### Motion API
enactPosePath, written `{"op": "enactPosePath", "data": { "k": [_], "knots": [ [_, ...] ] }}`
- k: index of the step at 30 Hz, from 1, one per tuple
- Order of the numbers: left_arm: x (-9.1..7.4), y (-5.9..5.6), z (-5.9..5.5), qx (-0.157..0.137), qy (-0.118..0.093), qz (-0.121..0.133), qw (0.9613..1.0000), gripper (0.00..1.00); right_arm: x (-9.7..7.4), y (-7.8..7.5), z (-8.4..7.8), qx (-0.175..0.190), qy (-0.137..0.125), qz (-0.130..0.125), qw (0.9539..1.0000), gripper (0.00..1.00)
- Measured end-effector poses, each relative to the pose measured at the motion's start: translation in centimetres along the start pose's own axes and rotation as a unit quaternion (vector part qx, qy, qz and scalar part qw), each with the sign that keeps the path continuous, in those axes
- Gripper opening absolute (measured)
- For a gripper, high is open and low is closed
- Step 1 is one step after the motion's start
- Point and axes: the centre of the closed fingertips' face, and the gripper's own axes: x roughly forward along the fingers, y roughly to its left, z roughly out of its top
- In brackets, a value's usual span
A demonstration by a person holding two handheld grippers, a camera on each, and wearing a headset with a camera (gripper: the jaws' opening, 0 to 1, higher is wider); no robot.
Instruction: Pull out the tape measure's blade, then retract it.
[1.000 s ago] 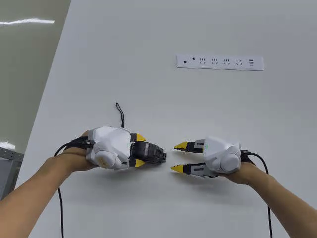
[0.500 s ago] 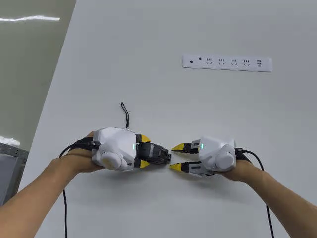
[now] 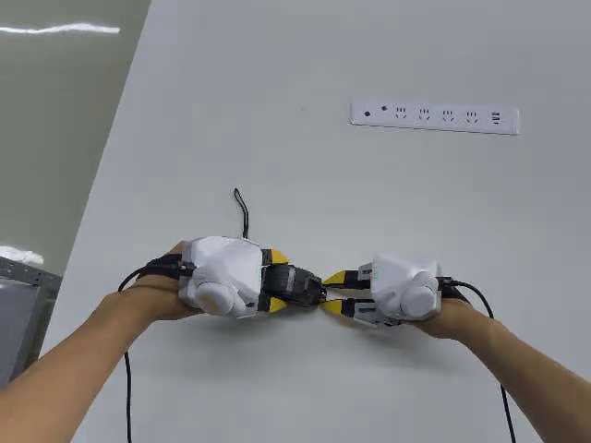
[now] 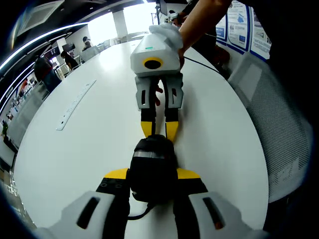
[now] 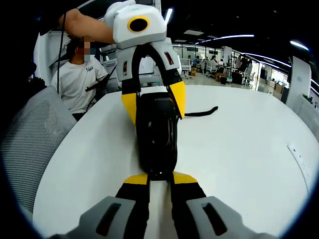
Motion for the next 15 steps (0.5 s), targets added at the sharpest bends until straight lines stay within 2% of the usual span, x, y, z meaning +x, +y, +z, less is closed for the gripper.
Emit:
{"op": "enactPosePath", "data": {
  "k": [15],
  "knots": [
    [-0.14,0.08,-0.02,-0.007,-0.006,0.001,1.0,0.28,0.01,0.0,-0.02,-0.029,0.006,-0.005,0.9995,0.11]
  ]
}}
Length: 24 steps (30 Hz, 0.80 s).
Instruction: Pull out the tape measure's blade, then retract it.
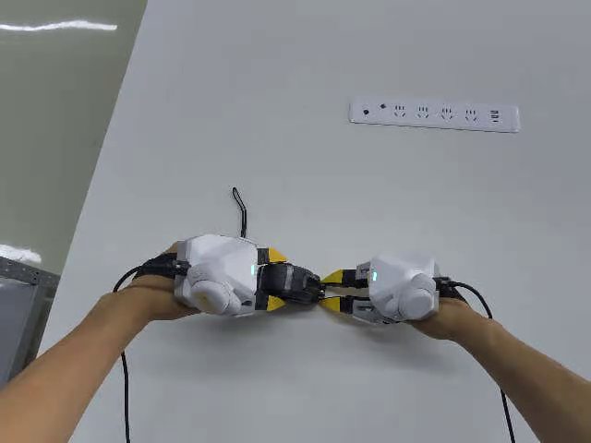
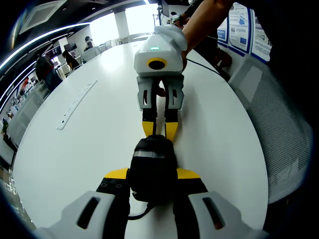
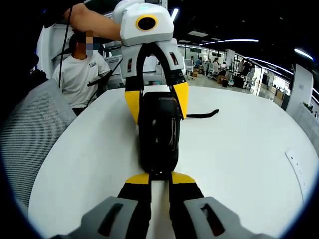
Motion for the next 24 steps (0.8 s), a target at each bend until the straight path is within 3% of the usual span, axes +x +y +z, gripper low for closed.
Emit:
{"op": "enactPosePath", "data": {
  "k": [24],
  "knots": [
    [-0.09,0.03,-0.08,-0.005,-0.001,-0.001,1.0,0.28,-0.02,0.06,0.14,-0.01,-0.001,0.007,0.9999,0.09]
  ]
}}
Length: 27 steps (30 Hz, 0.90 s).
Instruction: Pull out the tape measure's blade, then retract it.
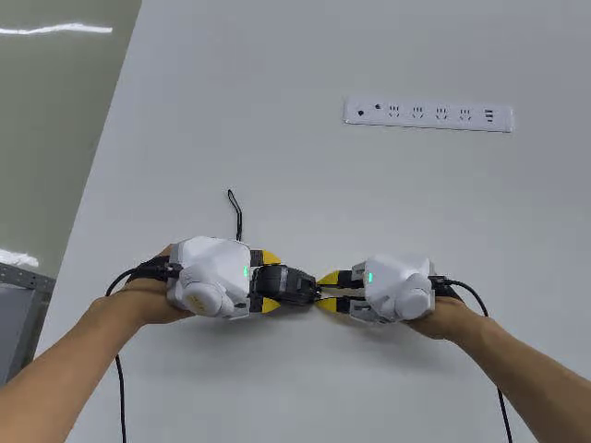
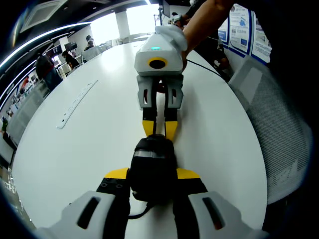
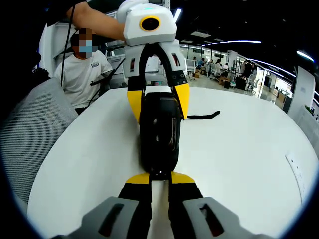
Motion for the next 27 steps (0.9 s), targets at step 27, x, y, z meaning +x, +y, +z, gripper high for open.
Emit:
{"op": "enactPosePath", "data": {
  "k": [27],
  "knots": [
    [-0.11,-0.02,-0.08,-0.004,0.002,0.0,1.0,0.28,-0.15,-0.06,0.1,-0.002,-0.003,0.002,1.0,0.08]
  ]
}}
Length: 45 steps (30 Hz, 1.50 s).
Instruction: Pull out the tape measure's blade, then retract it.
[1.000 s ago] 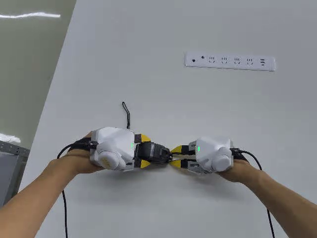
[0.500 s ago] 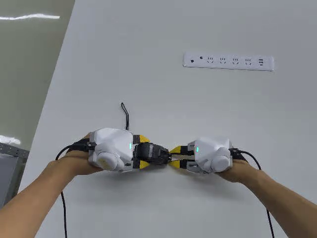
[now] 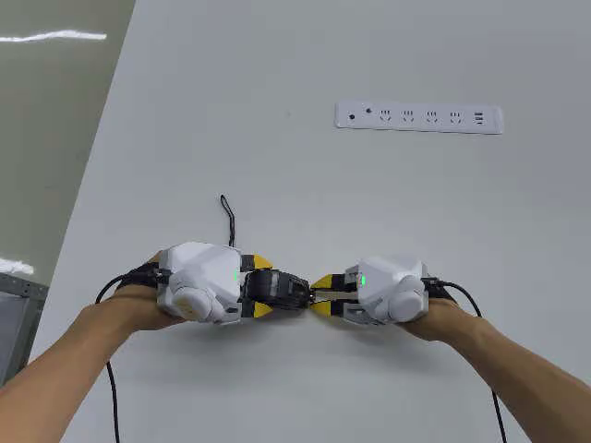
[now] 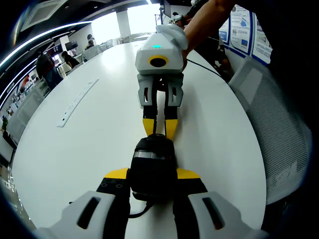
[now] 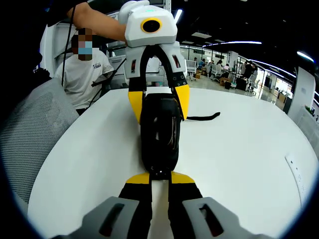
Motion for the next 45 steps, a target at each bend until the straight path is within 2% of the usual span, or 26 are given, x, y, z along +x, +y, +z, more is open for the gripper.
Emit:
{"op": "enactPosePath", "data": {
  "k": [45],
  "knots": [
    [-0.1,0.0,0.0,-0.001,0.002,-0.003,1.0,0.28,-3.2,0.1,-1.8,0.001,0.017,-0.004,0.9998,0.08]
  ]
}}
